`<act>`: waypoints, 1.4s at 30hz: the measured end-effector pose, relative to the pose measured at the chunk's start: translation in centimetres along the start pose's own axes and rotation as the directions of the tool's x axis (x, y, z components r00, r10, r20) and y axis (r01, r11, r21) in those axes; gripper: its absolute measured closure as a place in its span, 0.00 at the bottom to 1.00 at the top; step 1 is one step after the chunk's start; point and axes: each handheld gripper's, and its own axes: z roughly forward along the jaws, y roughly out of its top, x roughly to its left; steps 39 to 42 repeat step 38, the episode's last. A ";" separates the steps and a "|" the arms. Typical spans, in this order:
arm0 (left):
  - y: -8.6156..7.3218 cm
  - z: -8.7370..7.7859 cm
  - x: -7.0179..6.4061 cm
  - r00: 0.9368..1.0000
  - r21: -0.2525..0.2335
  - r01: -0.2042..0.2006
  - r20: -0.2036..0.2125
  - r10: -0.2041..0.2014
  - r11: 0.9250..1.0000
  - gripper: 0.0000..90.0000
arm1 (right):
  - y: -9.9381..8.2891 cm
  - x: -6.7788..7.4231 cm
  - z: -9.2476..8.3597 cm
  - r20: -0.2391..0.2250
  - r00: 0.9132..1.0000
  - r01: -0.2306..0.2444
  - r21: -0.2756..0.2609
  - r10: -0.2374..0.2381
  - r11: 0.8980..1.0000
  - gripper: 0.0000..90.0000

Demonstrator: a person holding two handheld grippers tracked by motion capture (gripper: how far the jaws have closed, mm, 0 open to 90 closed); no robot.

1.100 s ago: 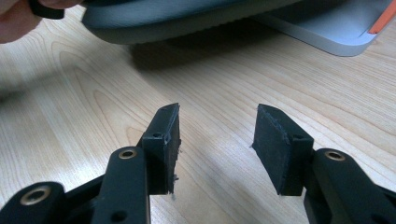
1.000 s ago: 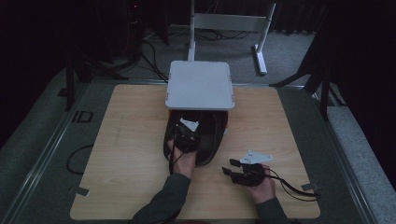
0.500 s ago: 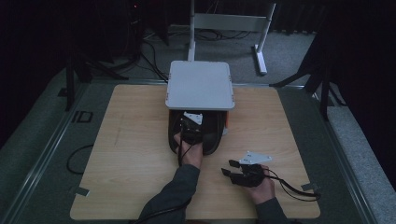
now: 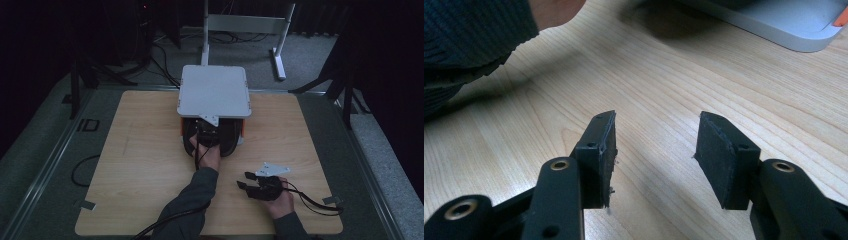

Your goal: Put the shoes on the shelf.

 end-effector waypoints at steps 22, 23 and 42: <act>0.1 2.7 -0.8 0.998 -0.034 0.059 0.011 -0.059 0.998 0.61 | -0.1 0.1 0.1 -0.004 1.000 0.015 0.013 -0.015 1.000 0.54; 0.0 2.5 -0.8 0.999 -0.037 0.051 0.016 -0.050 0.998 0.59 | -0.2 0.1 0.1 -0.006 1.000 0.016 0.017 -0.016 1.000 0.54; 0.3 -3.9 1.6 0.982 -0.010 -0.100 0.160 0.101 0.995 0.41 | -0.1 0.1 -0.1 0.003 1.000 0.013 0.007 -0.013 1.000 0.53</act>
